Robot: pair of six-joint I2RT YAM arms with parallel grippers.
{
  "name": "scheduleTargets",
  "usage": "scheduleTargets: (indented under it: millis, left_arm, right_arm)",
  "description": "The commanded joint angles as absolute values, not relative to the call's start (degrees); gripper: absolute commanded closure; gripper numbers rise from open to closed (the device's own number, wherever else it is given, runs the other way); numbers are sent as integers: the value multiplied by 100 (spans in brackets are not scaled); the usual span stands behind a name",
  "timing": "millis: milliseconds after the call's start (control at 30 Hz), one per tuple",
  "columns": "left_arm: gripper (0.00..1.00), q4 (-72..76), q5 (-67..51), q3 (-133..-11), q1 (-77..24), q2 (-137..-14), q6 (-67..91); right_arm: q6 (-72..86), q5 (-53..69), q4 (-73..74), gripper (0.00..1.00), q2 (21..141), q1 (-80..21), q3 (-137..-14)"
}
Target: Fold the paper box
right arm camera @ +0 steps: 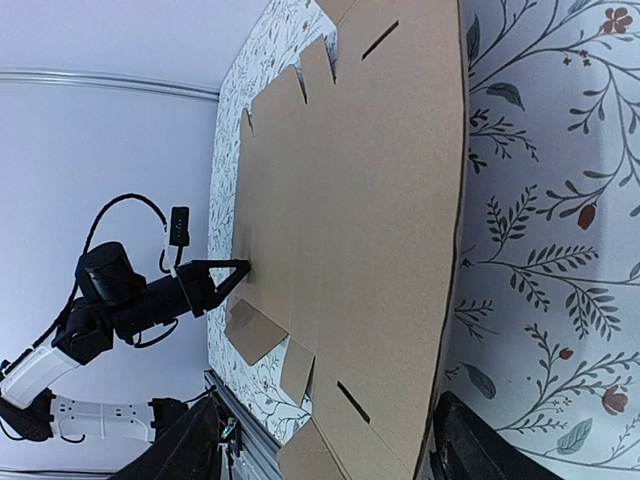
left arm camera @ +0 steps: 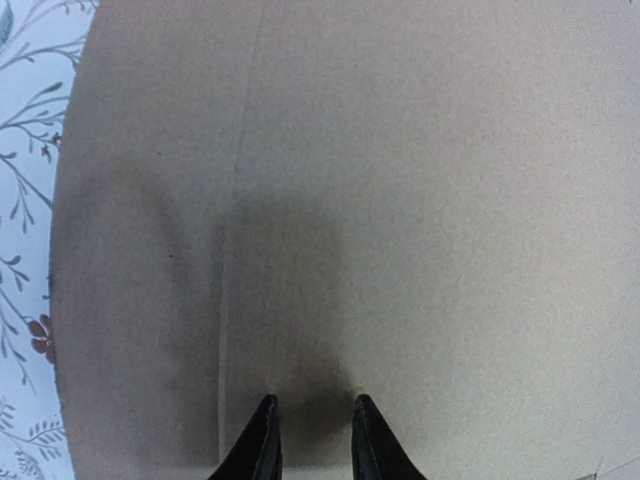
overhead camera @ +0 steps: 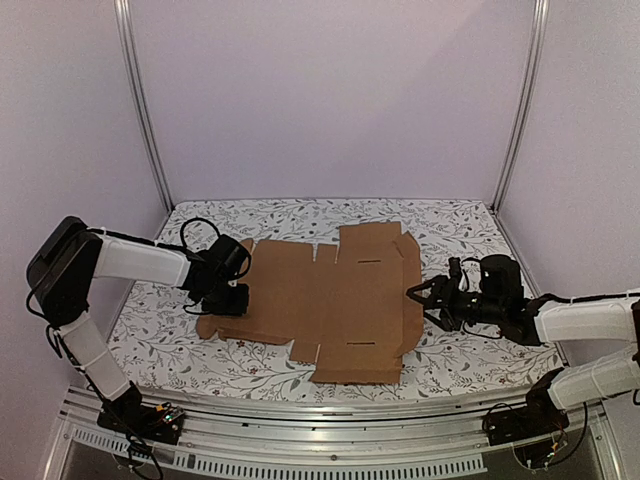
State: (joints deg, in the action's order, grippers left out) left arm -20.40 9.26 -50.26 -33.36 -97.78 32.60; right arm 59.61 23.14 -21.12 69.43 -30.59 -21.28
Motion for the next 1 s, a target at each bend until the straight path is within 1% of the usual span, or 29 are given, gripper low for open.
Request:
scheduleTargets:
  millis: [0, 67, 167, 267, 333, 400, 500, 533, 567, 833, 967]
  left_arm:
    - [76, -2142, 666, -4992, -3392, -10022, 3246]
    - [77, -2147, 675, -4986, -3397, -10010, 3243]
    - [77, -2162, 693, -4975, -3415, -9994, 3250]
    - [77, -2175, 710, -4966, -3423, -9976, 3254]
    - [77, -2180, 717, -4966, -3419, -9972, 3253]
    - [77, -2177, 720, -4966, -3423, -9975, 3267]
    - [78, -2174, 720, -4972, -3428, -9971, 3266]
    - [78, -2179, 715, -4974, -3430, -9963, 3269]
    - [78, -2177, 728, -4973, -3428, -9942, 3267]
    - [77, -2330, 773, -5072, -3428, -9632, 3193]
    - [72, -2542, 849, -5196, -3430, -9396, 3119]
  right_arm:
    - [6003, 2440, -2423, 30, 7192, -3069, -2057]
    - [5994, 2419, -2423, 33, 7302, -3103, -2073]
    - [5952, 2388, -2423, 41, 7430, -3166, -2107]
    - [5912, 2335, -2409, 51, 7473, -3214, -2109]
    - [5883, 2325, -2331, 60, 7471, -3223, -2130]
    - [5826, 2331, -2264, 67, 7483, -3232, -2151]
    - [5768, 2307, -2195, 87, 7505, -3230, -2167]
    - [5755, 2296, -2133, 98, 7506, -3234, -2184]
    - [5723, 2288, -2054, 100, 7499, -3234, -2214]
    - [5055, 2061, -915, 100, 7243, -3258, -2762]
    - [4365, 1936, -104, 100, 7109, -3257, -3296]
